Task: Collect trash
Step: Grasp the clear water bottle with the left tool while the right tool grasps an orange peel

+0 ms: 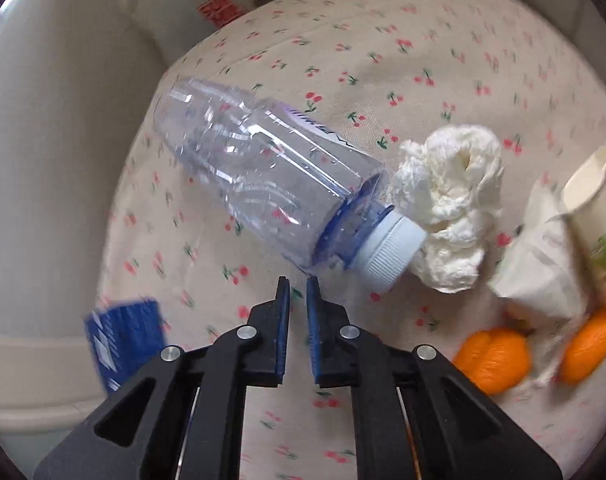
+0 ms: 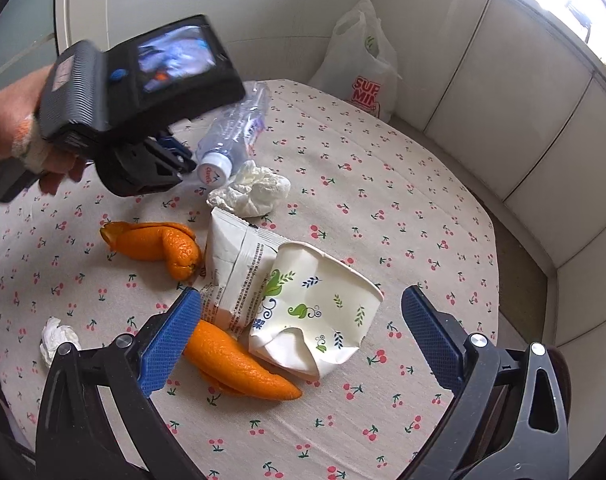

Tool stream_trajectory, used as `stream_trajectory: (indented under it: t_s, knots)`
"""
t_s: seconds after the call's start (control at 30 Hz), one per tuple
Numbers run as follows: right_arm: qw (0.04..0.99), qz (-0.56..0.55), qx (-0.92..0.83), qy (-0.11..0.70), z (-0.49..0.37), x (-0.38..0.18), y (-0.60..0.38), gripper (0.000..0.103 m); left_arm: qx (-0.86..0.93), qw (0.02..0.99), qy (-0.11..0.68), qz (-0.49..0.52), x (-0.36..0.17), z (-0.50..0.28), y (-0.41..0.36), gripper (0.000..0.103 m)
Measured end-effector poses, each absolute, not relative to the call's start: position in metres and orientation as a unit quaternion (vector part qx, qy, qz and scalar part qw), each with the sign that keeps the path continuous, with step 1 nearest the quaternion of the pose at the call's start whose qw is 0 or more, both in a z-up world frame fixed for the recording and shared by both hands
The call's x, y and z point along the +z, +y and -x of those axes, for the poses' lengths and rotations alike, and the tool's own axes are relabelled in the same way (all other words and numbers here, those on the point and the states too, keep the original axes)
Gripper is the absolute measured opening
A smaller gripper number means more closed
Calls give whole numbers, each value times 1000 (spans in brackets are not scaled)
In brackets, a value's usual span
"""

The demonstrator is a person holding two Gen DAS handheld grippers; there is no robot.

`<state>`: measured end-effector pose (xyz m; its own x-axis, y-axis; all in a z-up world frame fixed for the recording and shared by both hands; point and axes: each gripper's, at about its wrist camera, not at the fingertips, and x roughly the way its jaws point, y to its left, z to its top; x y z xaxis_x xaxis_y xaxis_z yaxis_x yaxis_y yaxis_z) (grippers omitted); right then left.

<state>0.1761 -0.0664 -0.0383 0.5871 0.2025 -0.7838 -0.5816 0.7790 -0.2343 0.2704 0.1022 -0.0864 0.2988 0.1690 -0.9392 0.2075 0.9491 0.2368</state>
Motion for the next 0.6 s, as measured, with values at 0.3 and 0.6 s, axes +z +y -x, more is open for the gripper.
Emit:
stream_trajectory:
  t_s: [0.3,0.6]
  knots:
    - [861,218,217,405,-180,-39,-80,96,38,807,549,215,-50,-250,175,57]
    - [867,192,222,403,-187,-39,-79,96,102,798,487,341,-53,-321,190,76]
